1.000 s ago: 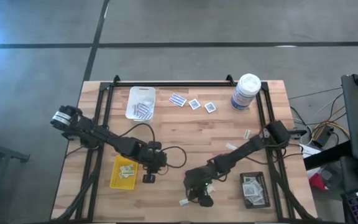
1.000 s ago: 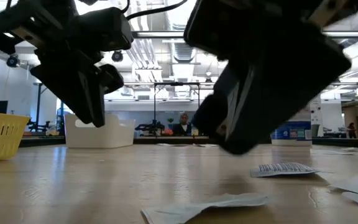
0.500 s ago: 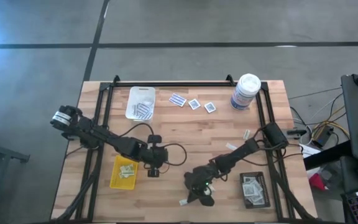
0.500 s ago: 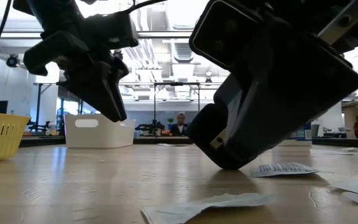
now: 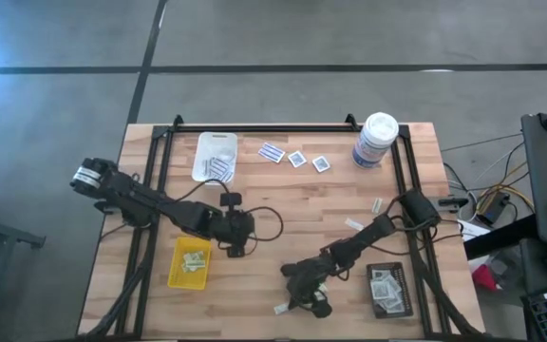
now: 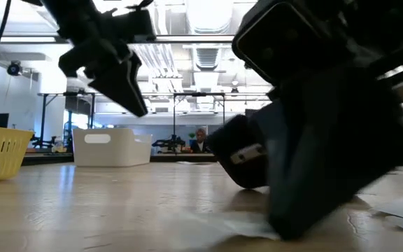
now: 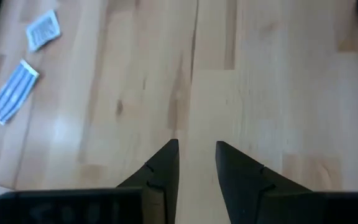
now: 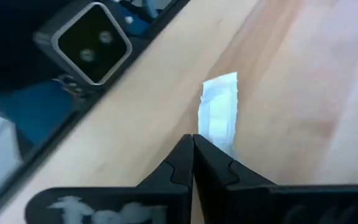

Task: Pick & Place First Aid Supplies
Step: Put the green bandage into the yellow bin

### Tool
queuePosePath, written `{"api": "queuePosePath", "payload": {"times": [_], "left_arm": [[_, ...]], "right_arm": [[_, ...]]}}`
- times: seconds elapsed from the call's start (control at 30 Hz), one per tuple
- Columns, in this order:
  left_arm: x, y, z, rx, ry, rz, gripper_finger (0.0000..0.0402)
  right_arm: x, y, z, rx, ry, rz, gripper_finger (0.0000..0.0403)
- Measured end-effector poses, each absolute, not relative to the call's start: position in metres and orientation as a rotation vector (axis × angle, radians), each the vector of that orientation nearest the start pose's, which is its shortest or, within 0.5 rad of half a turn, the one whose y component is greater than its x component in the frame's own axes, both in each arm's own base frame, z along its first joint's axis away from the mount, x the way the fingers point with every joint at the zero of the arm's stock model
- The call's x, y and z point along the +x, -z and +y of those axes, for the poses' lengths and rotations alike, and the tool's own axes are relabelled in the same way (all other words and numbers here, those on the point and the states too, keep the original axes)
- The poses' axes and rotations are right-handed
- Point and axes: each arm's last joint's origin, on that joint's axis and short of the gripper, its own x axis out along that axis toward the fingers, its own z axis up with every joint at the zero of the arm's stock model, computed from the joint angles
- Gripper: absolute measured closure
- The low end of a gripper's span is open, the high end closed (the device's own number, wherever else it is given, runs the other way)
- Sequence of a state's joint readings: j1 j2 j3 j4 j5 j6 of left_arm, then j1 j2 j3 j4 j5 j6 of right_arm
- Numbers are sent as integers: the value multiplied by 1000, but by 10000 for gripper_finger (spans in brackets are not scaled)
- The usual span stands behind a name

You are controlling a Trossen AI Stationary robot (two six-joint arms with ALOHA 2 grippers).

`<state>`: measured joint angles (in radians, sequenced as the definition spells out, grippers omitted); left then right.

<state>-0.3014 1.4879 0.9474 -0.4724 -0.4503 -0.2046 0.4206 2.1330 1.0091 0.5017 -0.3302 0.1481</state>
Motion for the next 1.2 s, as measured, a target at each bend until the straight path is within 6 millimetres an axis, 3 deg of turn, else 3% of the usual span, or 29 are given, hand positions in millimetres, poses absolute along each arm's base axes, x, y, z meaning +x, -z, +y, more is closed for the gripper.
{"api": "queuePosePath", "payload": {"times": [0.23,0.47,0.73,1.2], "left_arm": [[273,-231,-69,152,-233,856,300],[271,-232,-70,122,-212,856,300],[270,-225,-73,-23,-167,878,300],[266,-190,-75,-308,-100,746,300]], "right_arm": [[362,-77,165,66,-625,691,394],[364,-78,153,89,-583,735,394],[371,-73,121,140,-422,810,394],[377,-73,103,111,-271,782,394]]}}
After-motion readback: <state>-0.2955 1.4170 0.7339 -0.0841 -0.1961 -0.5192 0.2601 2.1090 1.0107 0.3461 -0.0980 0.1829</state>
